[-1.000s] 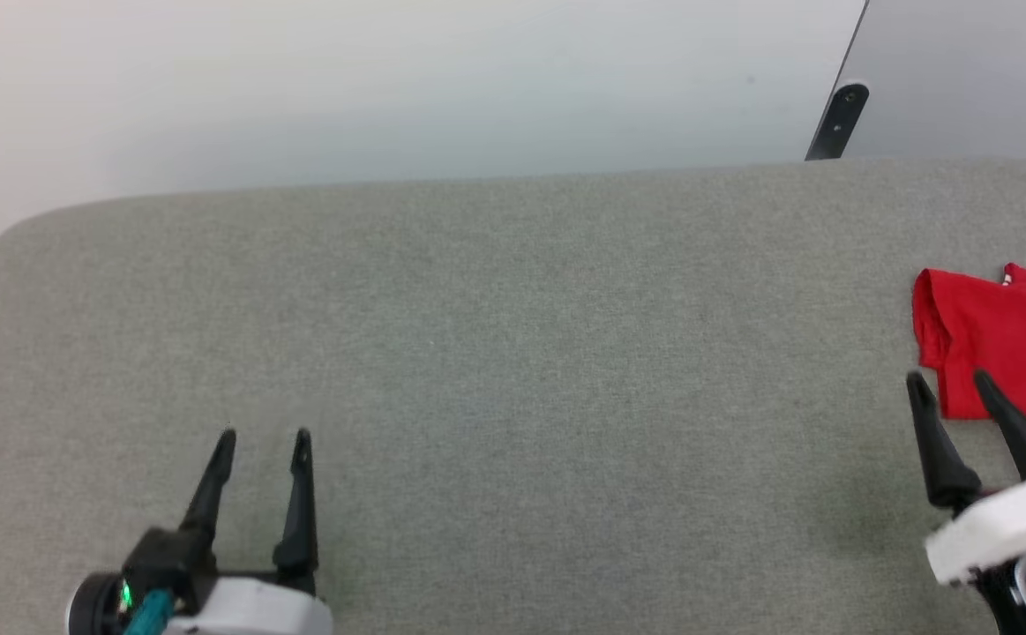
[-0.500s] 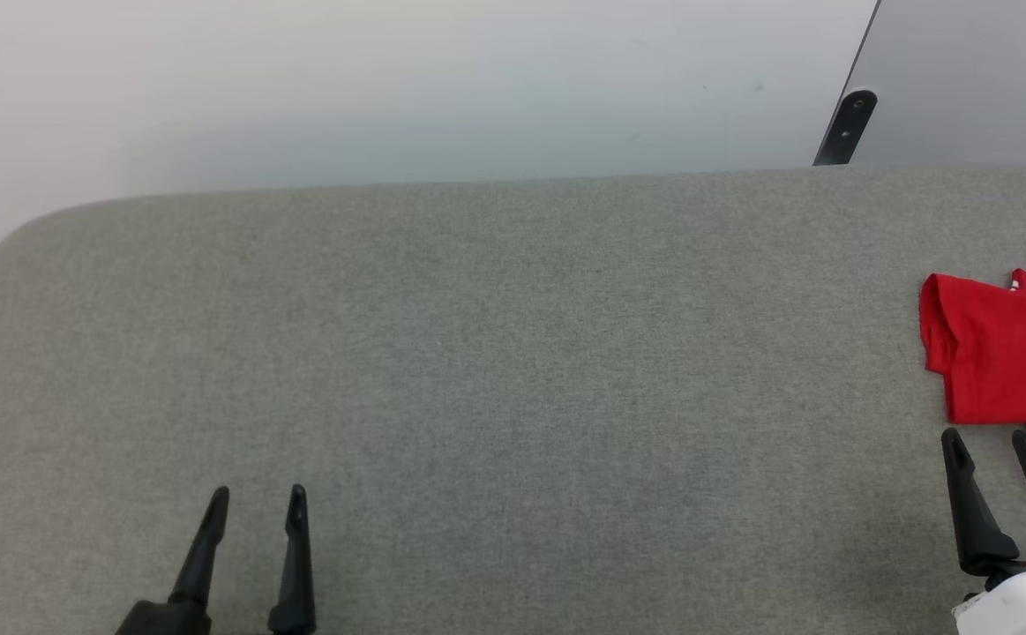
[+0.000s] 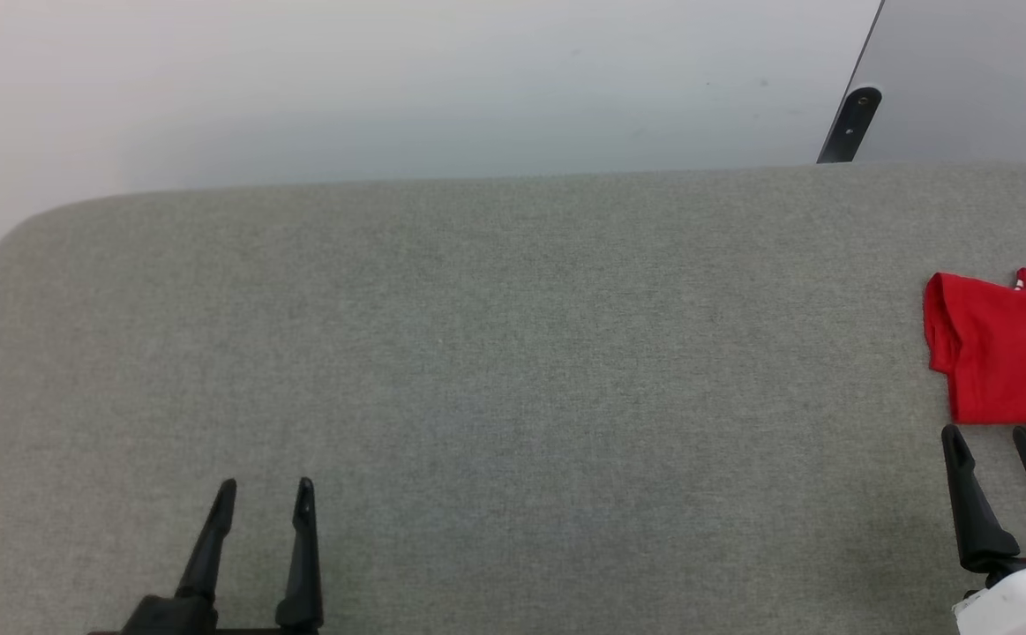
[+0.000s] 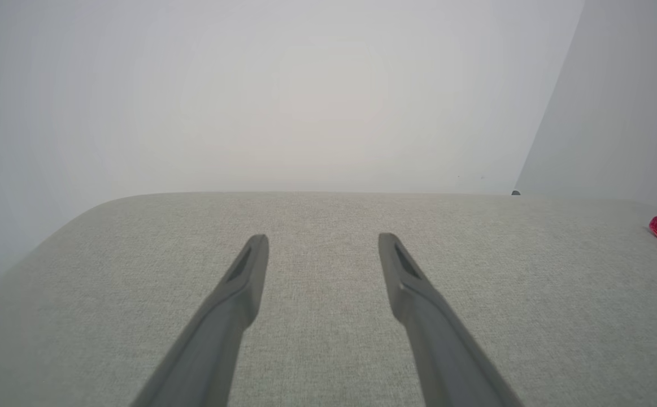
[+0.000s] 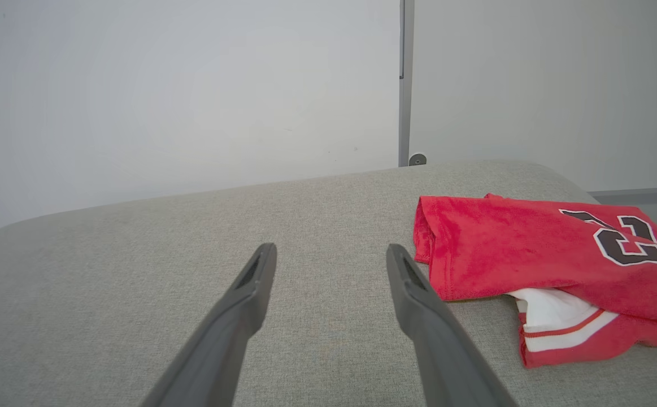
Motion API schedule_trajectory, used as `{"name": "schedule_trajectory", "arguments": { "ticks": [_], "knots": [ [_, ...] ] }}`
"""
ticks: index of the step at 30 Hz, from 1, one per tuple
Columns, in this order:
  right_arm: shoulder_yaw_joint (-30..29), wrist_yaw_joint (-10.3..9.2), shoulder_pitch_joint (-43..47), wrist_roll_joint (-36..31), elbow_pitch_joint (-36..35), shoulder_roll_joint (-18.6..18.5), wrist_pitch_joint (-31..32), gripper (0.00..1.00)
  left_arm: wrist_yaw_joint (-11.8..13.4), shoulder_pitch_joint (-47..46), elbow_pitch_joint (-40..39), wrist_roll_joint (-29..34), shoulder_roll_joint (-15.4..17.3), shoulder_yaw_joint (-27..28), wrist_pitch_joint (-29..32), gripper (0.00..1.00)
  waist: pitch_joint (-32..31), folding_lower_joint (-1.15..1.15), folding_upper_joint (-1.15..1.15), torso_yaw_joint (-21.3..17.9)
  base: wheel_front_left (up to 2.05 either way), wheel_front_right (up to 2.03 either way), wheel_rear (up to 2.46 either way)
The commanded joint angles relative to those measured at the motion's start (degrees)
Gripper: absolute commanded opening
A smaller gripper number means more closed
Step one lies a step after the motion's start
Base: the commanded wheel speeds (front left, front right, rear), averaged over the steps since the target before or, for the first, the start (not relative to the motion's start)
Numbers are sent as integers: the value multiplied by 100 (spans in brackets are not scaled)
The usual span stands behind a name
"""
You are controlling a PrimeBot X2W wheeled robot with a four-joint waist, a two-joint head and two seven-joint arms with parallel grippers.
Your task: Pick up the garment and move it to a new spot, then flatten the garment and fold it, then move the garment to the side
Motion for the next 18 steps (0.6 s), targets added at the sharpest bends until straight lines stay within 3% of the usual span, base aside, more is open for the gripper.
{"name": "schedule_trajectory", "arguments": {
  "ticks": [1, 18],
  "knots": [
    [1, -10, -26, -22, -26, 0, 10, 100, 19, 5, -20, 8, -8, -3, -10, 100, -2, 0, 0, -1, 0, 0, 0],
    [91, -10, -69, -8, -33, -49, 10, 100, 73, -47, -40, 60, 6, -41, -10, 100, 34, 0, 0, 3, 0, 0, 0]
  ]
}}
